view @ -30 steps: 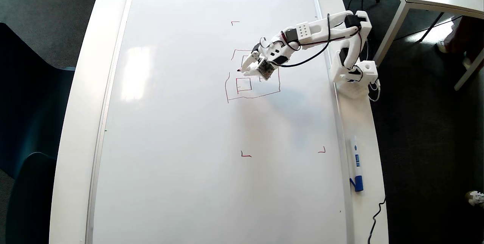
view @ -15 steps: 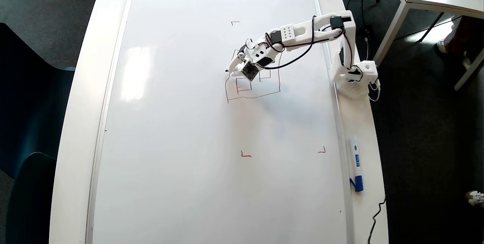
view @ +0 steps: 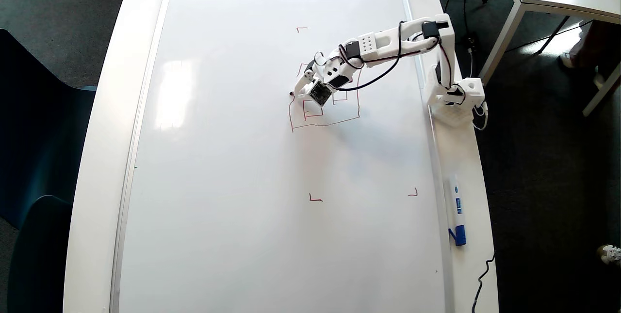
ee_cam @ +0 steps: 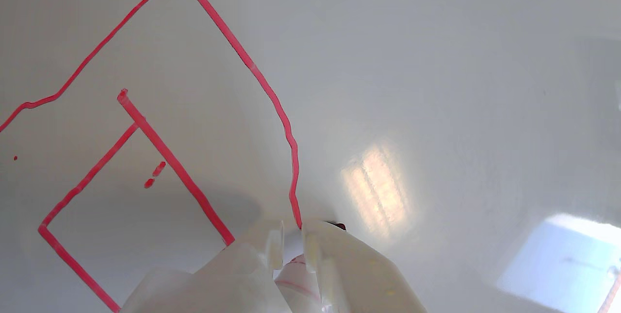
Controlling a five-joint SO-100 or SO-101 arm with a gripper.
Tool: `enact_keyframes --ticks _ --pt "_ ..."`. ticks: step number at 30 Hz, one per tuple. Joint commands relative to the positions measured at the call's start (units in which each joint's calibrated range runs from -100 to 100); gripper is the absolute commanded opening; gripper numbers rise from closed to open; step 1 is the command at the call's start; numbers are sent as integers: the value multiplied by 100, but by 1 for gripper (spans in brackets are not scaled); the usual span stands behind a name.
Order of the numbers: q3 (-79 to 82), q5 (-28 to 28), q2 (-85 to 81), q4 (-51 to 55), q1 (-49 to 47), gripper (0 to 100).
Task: Draw on a whiteboard a robot head using a pen attached to the gripper
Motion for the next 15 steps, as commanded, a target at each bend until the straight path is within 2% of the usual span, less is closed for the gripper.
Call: enact_keyframes --ticks 1,9,15 --pt "-238 -26 -24 -36 5 1" --pt "-265 -26 10 -79 -2 1" --pt "-910 -10 479 -79 -2 1"
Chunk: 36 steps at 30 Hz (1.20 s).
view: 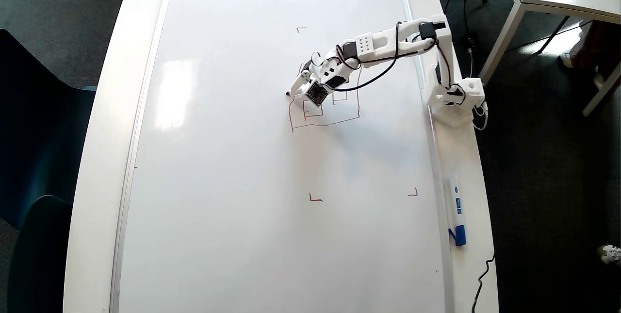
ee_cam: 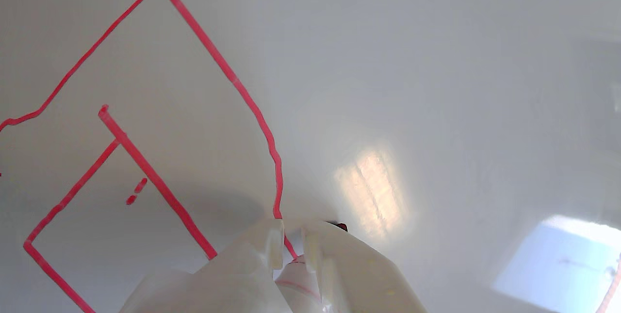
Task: Draw on a whiteboard a robot head using a pen attached to the gripper
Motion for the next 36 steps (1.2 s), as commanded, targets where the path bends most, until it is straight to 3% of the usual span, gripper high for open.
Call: enact_keyframes --ticks 1,36 --pt "-553 -5 207 -79 -2 1" --pt "-2314 16 1373 -79 -312 1"
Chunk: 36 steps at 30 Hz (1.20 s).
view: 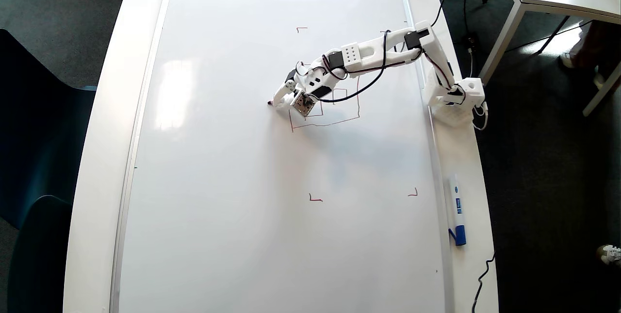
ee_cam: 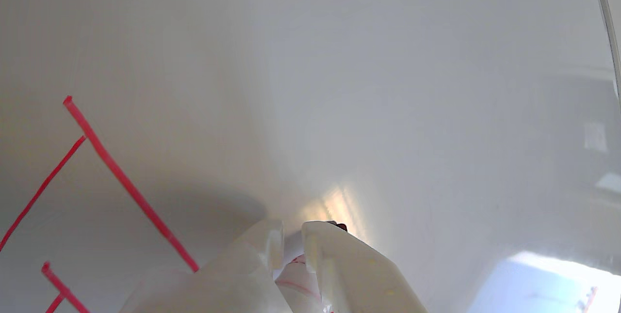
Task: Draw on a whiteboard a robot head using a pen attached to the gripper
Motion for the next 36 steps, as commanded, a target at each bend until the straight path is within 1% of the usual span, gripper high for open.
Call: enact_keyframes --ticks 1,8,17,23,31,34,36 --pt "-596 16 187 -71 -10 1" --pt "-1059 16 505 -71 -3 1" --pt "-1032 0 497 -62 56 1" --pt "-923 27 438 16 432 1" --pt "-832 27 430 25 572 1" --pt "-650 27 329 25 565 1" --pt "-60 27 -115 16 550 1"
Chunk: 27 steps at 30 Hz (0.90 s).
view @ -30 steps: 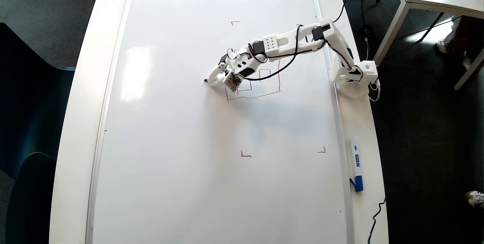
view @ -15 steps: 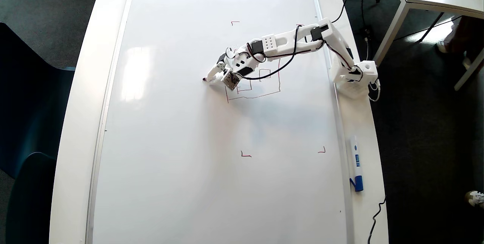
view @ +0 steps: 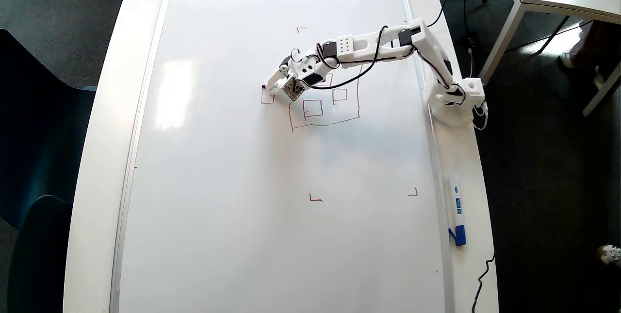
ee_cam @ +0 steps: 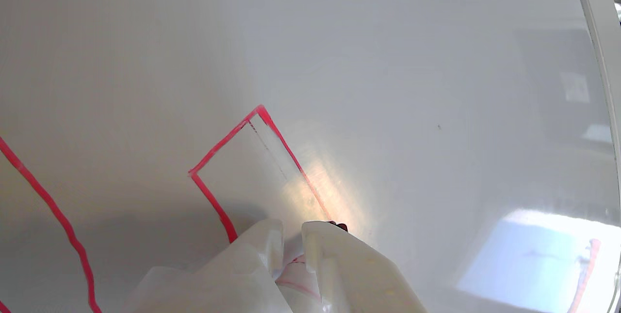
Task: Draw on a whiteboard a robot head using a pen attached to the gripper
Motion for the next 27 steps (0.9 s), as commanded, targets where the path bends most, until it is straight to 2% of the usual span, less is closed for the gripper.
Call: enact_keyframes --ticks 1,10,27 --pt "733 22 -741 67 29 1" --pt "1496 11 -1219 6 37 1" --pt "1260 6 -1118 -90 -332 1"
